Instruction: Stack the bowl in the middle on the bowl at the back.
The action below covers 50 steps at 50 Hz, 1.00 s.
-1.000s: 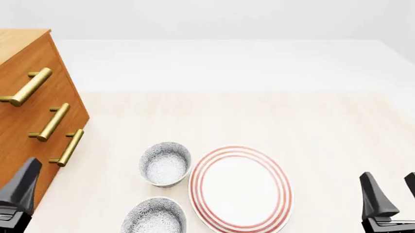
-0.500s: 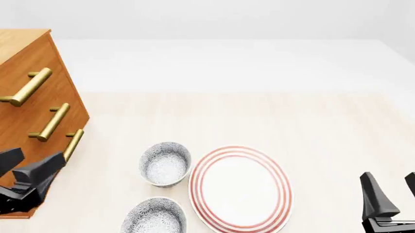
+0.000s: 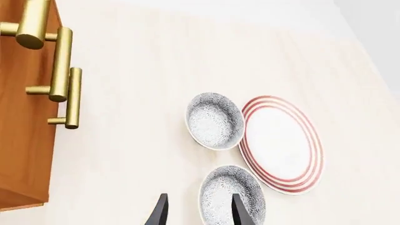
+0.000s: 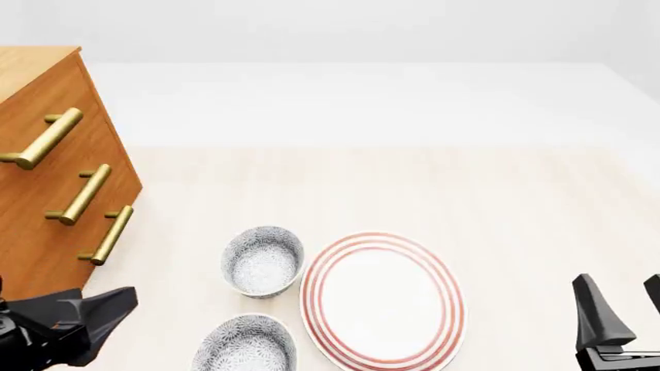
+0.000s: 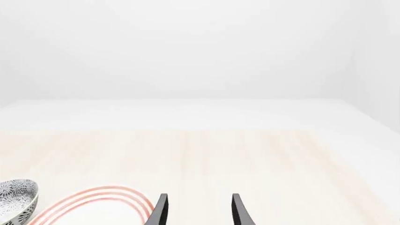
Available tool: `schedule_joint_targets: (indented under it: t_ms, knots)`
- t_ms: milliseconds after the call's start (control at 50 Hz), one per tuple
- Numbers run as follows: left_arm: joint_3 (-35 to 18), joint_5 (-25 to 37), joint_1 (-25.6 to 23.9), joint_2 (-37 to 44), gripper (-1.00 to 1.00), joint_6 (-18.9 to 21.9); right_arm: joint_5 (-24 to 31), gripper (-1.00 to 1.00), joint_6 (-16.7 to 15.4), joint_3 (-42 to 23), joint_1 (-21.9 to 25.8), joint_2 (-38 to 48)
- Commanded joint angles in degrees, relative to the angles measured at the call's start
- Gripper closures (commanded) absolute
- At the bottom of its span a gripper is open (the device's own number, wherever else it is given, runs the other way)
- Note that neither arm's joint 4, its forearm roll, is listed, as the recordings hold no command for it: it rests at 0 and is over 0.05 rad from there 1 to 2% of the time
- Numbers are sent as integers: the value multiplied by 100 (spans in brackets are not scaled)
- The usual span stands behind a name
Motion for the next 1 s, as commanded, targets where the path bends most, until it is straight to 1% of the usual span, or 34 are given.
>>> schedule_joint_targets:
  t_ms: [20,100,200,260,360,500,520,580,600,720,840,1000]
  knots:
    - [343,113,-360,-202,-100,-352,0,-100,-2,1,0,1]
    - [514,77,-450,-241,-100,-386,1,-100,-4,1,1,1]
    - [674,-120,-401,-152,-100,-331,3,-100,-6,-1,2,0]
    - [848,-440,-327,54,-100,-292,2,-100,-9,-2,0,0]
    - [1089,-927,-404,407,-100,-239,2,-100,-8,-3,0,-1]
    - [1187,-1365,-568,790,-100,-203,2,-100,-11,-2,1,-1]
    - [1181,-1472,-676,900,-100,-193,2,-100,-6,0,0,-1]
    - [1181,-1477,-676,904,-100,-193,2,-100,-6,0,0,-1]
    - [1164,-1601,-901,1050,-100,-198,3,-100,-3,0,-1,0]
    - [1173,-1700,-1112,1162,-100,-174,2,-100,-1,1,0,1]
    - [1230,-1876,-1202,1325,-100,-88,0,-100,-3,3,3,3]
    - [1348,-2200,-1160,1606,-100,34,-4,-100,-8,5,2,3]
